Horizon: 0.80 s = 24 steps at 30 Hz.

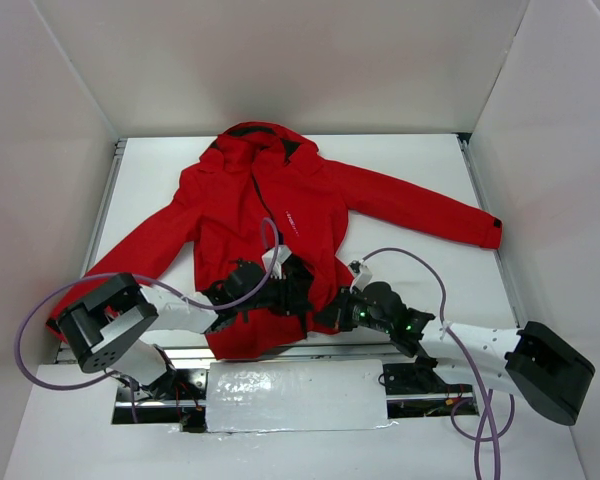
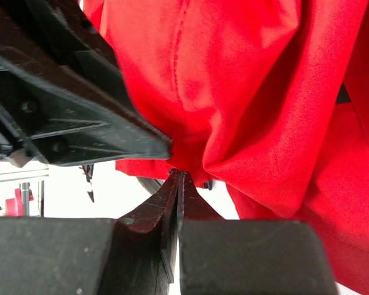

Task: Zip up the jacket

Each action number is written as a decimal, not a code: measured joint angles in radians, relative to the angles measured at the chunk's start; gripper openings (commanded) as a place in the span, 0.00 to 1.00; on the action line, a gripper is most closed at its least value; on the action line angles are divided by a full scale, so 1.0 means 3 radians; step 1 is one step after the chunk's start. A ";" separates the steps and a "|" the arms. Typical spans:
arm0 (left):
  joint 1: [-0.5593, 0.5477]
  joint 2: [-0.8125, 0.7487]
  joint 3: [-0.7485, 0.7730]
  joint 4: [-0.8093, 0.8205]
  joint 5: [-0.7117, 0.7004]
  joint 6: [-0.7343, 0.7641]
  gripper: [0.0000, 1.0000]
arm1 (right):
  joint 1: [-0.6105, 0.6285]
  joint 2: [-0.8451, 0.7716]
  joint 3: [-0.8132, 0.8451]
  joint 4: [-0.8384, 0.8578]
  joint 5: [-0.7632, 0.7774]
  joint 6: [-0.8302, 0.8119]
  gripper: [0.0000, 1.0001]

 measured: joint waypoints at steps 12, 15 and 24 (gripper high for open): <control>0.0000 0.0337 0.0023 0.0331 0.0088 -0.0009 0.00 | 0.0000 -0.0055 0.0000 -0.0029 0.0046 0.0001 0.00; 0.0000 0.0378 0.0043 0.0394 0.0122 -0.0011 0.00 | 0.0000 -0.0085 -0.0001 -0.0058 0.0051 -0.0005 0.35; -0.0003 0.0337 0.0128 0.0320 0.0102 -0.0010 0.00 | 0.0001 -0.0317 -0.0001 -0.0226 0.0083 -0.0135 0.51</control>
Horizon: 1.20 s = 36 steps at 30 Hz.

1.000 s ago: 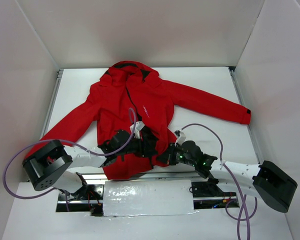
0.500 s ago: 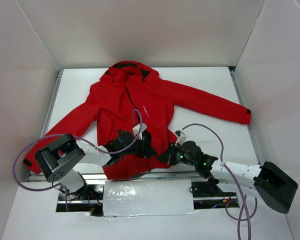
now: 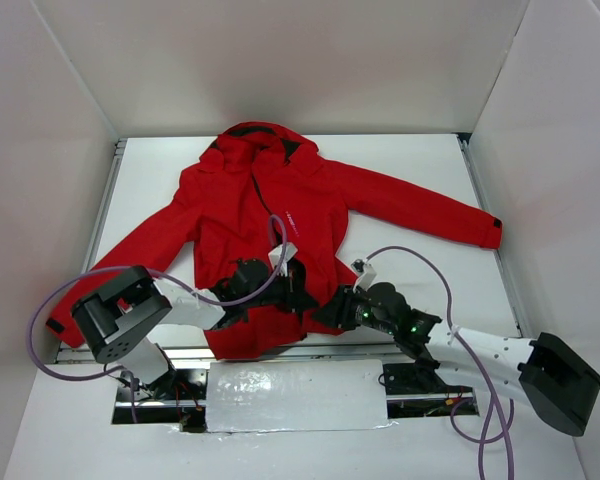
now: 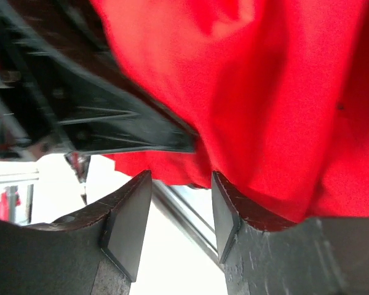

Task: Zip up the jacket

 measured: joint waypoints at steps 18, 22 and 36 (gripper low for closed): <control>-0.0224 -0.0568 0.0734 -0.1470 -0.1054 -0.0264 0.00 | 0.1044 0.0408 0.1067 -0.1197 0.1579 0.0206 0.59; -0.0240 -0.0595 0.0759 -0.1638 -0.1193 -0.0328 0.00 | 0.1085 0.0552 0.1128 -0.1368 0.1840 0.0373 0.50; -0.0253 -0.0599 0.0759 -0.1827 -0.1311 -0.0351 0.00 | 0.1090 0.0645 0.1277 -0.1729 0.2197 0.0516 0.26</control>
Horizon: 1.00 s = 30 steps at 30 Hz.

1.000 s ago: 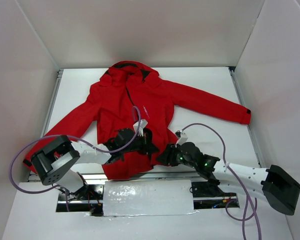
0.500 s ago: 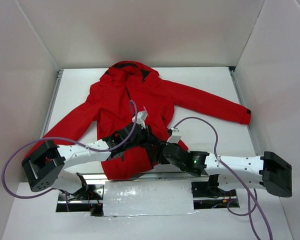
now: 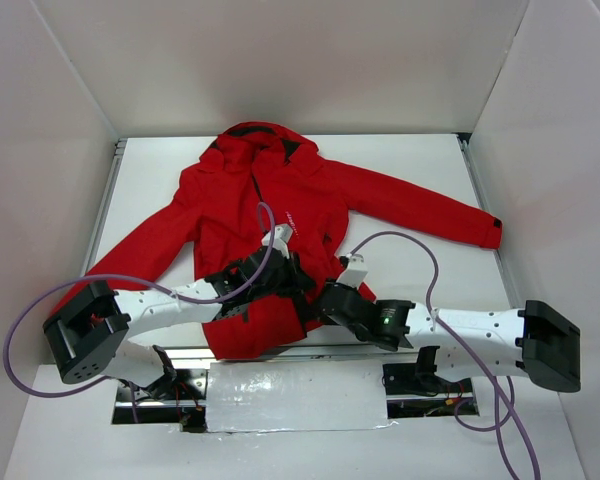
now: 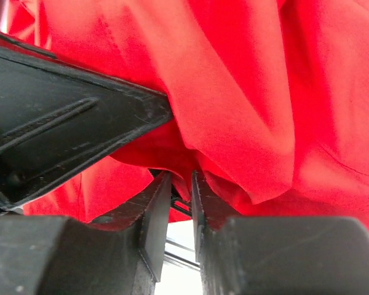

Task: Zip up the jacket

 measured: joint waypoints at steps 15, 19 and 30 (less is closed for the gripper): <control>0.0000 0.0000 0.0005 -0.0004 0.0090 0.0001 0.10 | 0.0001 -0.0128 -0.0441 0.0968 -0.0487 -0.0423 0.00; 0.0000 0.0000 0.0009 -0.0015 0.0107 0.0003 0.25 | 0.0001 -0.0165 -0.0515 0.1038 -0.0472 -0.0406 0.00; 0.0000 -0.0100 0.0041 -0.0278 -0.0114 -0.0023 0.70 | -0.0001 -0.0598 -0.0876 0.1090 -0.0346 -0.0151 0.00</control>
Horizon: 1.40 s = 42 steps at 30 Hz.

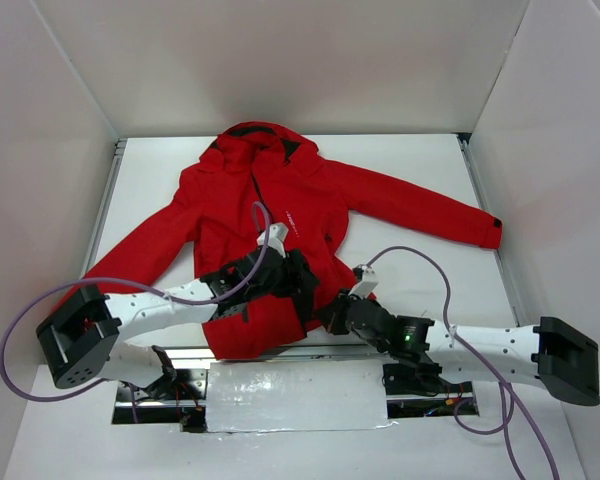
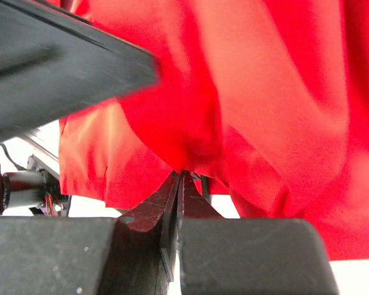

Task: Zip up the jacket

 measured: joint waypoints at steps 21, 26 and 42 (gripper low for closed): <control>-0.0011 -0.0072 -0.0566 0.1129 0.0488 0.0211 0.81 | -0.0264 -0.0624 -0.0385 -0.0146 -0.0025 0.0411 0.00; -0.0089 -0.0278 -0.0659 0.1053 0.0448 0.0245 0.80 | -0.0309 -0.0408 -0.0230 -0.0282 -0.0100 0.0403 0.00; -0.0137 -0.1047 -0.1322 0.1158 0.0426 0.0487 0.62 | -0.1180 0.0357 -0.0262 0.1567 -0.3059 -0.0161 0.00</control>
